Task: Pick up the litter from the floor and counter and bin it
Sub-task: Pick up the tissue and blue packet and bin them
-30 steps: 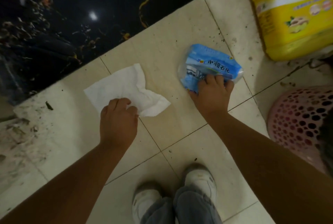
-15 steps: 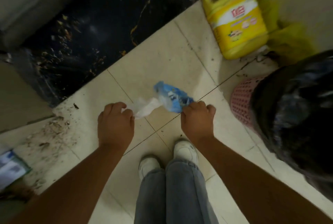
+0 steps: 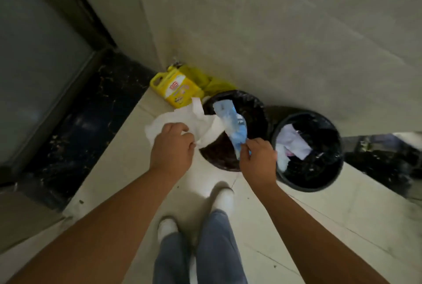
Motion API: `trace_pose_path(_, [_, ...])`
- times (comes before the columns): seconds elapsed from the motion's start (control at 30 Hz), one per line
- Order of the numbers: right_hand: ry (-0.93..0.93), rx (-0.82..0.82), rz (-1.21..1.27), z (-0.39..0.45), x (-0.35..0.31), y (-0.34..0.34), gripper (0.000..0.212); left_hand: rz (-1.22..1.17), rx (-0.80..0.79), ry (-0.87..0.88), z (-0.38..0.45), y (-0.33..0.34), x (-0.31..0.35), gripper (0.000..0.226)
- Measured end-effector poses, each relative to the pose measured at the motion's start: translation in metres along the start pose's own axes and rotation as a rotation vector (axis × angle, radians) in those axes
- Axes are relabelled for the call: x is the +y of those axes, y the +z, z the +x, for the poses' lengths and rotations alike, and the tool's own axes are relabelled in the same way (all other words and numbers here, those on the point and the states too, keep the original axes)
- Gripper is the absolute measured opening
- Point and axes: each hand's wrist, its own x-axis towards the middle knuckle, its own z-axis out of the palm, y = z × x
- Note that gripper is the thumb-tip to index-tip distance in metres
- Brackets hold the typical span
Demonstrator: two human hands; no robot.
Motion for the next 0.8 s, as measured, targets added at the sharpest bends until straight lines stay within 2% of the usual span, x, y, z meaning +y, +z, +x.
trace_pose_path(0.1, [0.186,0.07,0.076,0.001,0.086,-0.043,0.02,-0.102,-0.043,0.093,0.03,0.018,0.092,0.004])
trace_pose_path(0.17, [0.303,0.143,0.14,0.001,0.147,-0.061,0.033,-0.231,-0.093,0.045,0.05,0.038,0.152,0.012])
trace_pose_path(0.23, [0.383,0.138,0.159,0.002,0.201,-0.075,0.044,-0.3,-0.158,-0.007,0.07,0.06,0.203,0.025])
trace_pose_path(0.37, [0.537,0.003,0.203,0.004,0.282,-0.082,0.027,-0.398,-0.237,-0.06,0.102,0.112,0.273,0.027])
trace_pose_path(0.5, [0.562,-0.101,0.223,0.009,0.317,-0.063,0.027,-0.35,-0.306,-0.195,0.113,0.176,0.296,0.028])
trace_pose_path(0.6, [0.568,-0.295,0.235,0.019,0.331,-0.032,0.028,-0.125,-0.495,-0.248,0.112,0.217,0.289,0.046])
trace_pose_path(0.7, [0.535,-0.535,0.245,0.022,0.337,0.0,0.039,0.08,-0.606,-0.208,0.102,0.232,0.277,0.05])
trace_pose_path(0.8, [0.541,-0.593,0.228,0.011,0.336,0.012,0.04,0.243,-0.627,-0.088,0.087,0.224,0.266,0.053])
